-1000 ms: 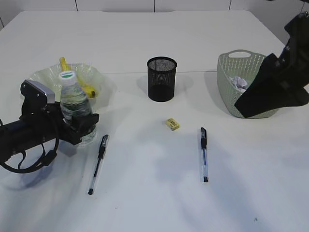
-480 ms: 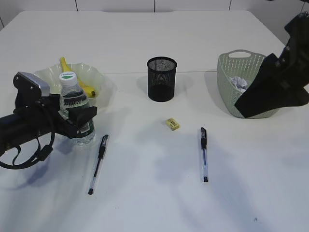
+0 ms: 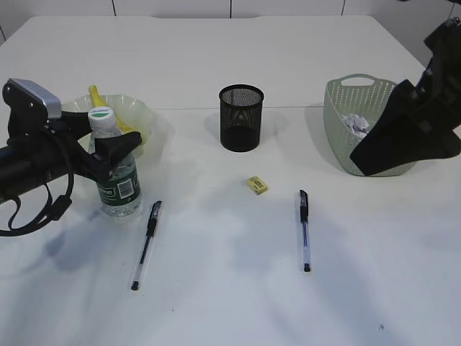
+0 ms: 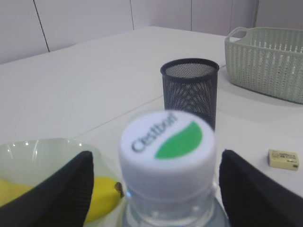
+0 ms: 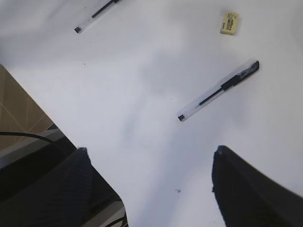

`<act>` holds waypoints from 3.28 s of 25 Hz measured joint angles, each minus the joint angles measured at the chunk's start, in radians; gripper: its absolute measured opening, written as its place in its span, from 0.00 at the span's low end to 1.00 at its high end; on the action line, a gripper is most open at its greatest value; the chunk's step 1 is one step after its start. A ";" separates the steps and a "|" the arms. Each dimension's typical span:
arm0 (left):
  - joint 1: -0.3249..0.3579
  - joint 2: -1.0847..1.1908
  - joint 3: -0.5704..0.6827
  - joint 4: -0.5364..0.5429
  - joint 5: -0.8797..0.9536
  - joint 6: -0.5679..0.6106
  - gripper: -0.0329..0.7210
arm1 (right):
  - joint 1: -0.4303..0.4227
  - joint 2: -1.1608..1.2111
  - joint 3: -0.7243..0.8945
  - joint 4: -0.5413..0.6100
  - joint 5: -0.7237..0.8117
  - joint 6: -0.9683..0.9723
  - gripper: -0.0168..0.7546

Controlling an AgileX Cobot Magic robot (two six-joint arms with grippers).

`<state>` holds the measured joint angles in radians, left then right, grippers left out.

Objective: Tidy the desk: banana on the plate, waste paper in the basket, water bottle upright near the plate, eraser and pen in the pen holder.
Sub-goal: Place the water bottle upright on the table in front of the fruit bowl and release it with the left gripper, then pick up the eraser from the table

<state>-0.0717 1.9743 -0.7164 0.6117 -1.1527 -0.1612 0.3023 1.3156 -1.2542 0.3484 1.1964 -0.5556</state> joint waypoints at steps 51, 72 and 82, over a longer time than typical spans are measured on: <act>0.000 -0.677 -0.155 -0.319 1.605 -0.238 0.70 | 0.000 0.000 0.000 0.000 0.000 0.008 0.78; 0.000 -0.677 -0.335 -0.759 2.214 0.246 0.70 | 0.000 0.000 0.000 -0.008 0.000 0.153 0.78; 0.000 -0.770 -0.161 -0.799 2.138 0.150 0.70 | 0.000 0.129 -0.155 -0.156 0.041 0.261 0.78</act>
<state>-0.0717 1.2039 -0.8776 -0.1877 0.9853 -0.0113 0.3023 1.4450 -1.4088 0.1921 1.2378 -0.2944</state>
